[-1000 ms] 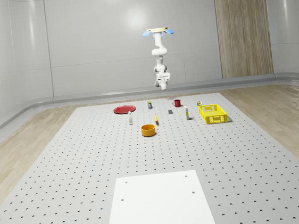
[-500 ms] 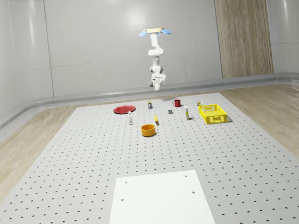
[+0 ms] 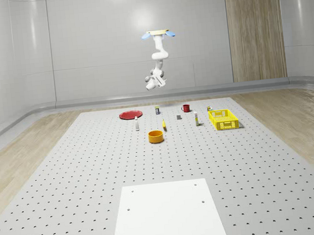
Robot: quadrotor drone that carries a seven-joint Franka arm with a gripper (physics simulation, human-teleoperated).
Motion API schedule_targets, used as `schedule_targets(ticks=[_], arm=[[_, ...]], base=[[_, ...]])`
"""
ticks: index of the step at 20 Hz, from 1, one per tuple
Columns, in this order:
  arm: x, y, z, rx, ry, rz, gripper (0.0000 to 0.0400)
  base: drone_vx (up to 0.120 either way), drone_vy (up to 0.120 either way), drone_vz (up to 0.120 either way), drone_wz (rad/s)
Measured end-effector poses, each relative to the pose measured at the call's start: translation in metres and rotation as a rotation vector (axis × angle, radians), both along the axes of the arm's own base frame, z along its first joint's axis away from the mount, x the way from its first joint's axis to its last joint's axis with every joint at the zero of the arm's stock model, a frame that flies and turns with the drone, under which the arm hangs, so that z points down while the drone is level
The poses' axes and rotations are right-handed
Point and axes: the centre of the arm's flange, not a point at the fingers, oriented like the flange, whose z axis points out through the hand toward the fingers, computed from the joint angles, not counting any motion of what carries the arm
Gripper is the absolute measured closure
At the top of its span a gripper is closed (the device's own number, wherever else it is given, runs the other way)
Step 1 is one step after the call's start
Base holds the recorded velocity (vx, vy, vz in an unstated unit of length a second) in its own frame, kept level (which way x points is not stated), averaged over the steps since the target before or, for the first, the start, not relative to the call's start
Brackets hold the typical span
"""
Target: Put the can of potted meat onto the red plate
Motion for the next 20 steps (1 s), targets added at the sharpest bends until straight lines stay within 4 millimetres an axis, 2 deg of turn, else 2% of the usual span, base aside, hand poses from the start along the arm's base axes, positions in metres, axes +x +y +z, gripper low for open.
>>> schedule_targets(ticks=[2, 4, 6, 9, 12, 14, 20], arm=[[0.001, 0.006, -0.033, -0.339, 0.000, -0.012, 0.0000], [0.002, 0.000, -0.067, -0.683, 0.000, -0.025, 0.0000], [0.003, -0.015, -0.093, -0.993, 0.000, -0.037, 0.0000], [0.004, -0.041, -0.117, -1.350, 0.001, -0.049, 0.0000], [0.004, -0.061, -0.127, -1.580, 0.003, -0.055, 0.0000], [0.004, -0.071, -0.130, -1.680, 0.004, -0.056, 0.0000], [0.004, -0.086, -0.133, -1.834, 0.006, -0.057, 0.0000]], base=[[0.040, -0.120, 0.000, 0.000], [0.000, -0.120, -0.060, 0.000], [0.000, -0.120, -0.120, 0.000], [0.000, -0.120, -0.120, 0.000], [0.000, -0.120, -0.120, 0.000], [0.120, -0.120, -0.120, 0.000], [0.120, -0.120, -0.120, 0.000]])
